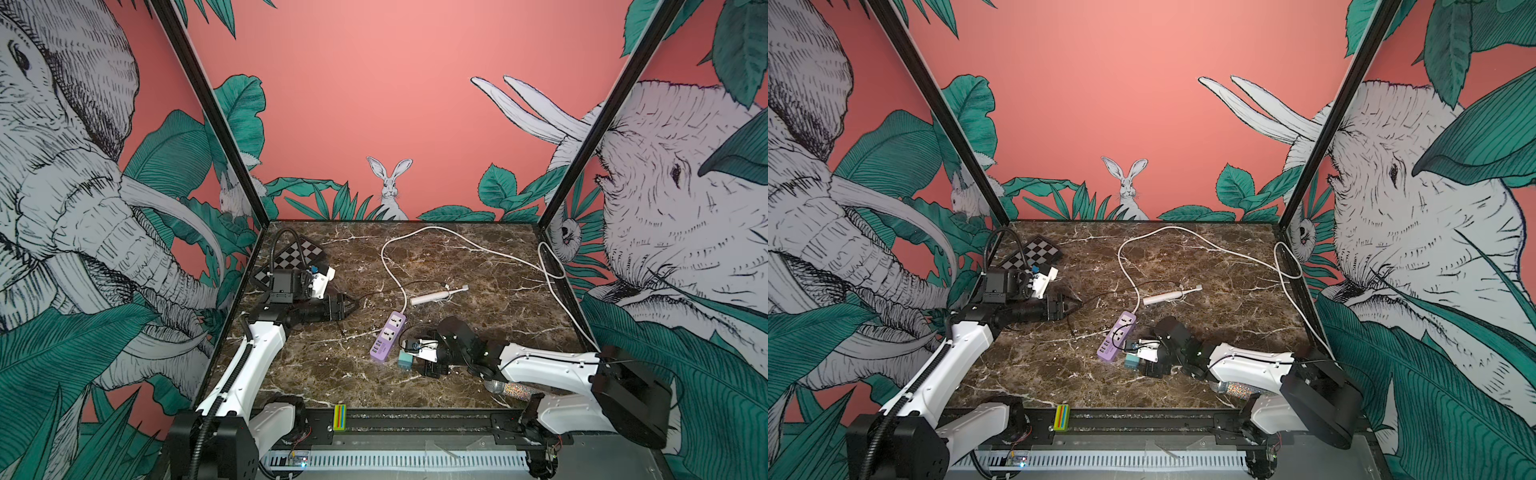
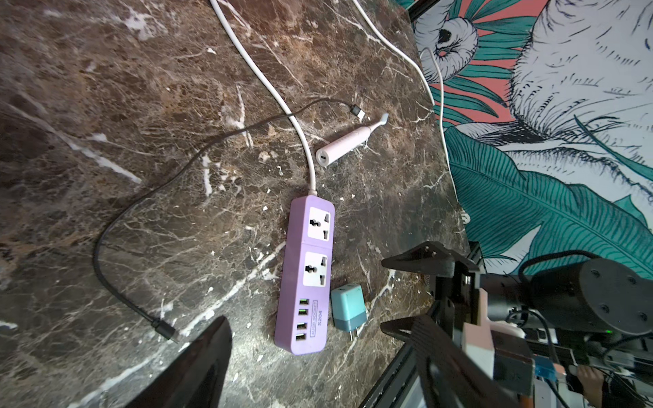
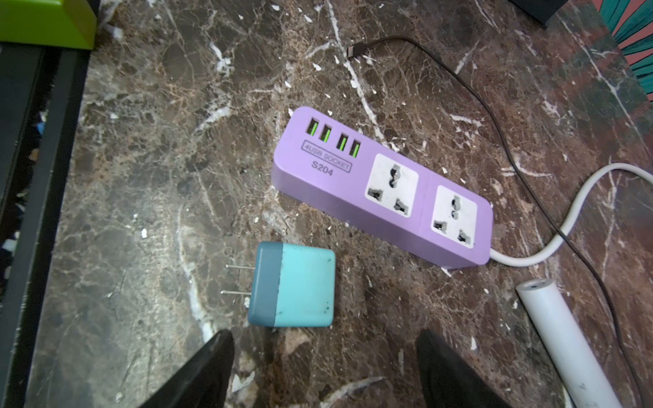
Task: Charge the electric toothbrush
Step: Pick up the plug from the center of the board.
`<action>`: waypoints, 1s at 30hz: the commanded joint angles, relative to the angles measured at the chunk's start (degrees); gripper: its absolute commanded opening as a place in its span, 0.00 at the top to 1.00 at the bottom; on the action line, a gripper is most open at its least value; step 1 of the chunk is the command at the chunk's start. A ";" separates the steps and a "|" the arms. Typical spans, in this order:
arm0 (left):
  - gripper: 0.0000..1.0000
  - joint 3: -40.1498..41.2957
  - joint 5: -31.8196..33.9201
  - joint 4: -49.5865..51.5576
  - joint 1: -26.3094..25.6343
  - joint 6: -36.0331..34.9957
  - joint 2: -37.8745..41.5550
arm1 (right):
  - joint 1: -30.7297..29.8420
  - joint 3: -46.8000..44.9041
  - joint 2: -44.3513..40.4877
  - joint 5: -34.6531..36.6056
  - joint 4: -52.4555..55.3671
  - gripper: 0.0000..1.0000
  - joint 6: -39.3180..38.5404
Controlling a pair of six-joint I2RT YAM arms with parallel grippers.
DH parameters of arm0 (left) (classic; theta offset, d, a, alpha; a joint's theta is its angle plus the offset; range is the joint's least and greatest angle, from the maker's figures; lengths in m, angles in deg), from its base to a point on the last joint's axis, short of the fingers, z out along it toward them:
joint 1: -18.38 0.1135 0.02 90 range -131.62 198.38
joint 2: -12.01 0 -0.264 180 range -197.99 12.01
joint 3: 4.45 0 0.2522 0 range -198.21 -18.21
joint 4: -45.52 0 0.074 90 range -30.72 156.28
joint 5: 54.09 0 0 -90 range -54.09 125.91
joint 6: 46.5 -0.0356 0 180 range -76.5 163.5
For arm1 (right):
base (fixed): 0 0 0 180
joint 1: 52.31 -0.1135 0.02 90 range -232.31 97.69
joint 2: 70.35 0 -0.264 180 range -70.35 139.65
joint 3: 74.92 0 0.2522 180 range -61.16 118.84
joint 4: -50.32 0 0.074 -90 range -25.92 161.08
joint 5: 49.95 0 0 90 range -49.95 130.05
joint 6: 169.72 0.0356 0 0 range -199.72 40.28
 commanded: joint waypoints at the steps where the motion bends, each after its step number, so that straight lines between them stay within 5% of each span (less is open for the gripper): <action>1: 0.18 1.07 -3.50 -0.75 -0.48 -0.80 -0.07 | -0.71 1.06 2.02 -1.49 -1.31 0.23 2.28; 30: 0.21 -0.28 -2.06 4.89 -1.46 -4.41 -6.68 | 3.83 2.42 9.08 -9.06 -4.73 0.30 6.96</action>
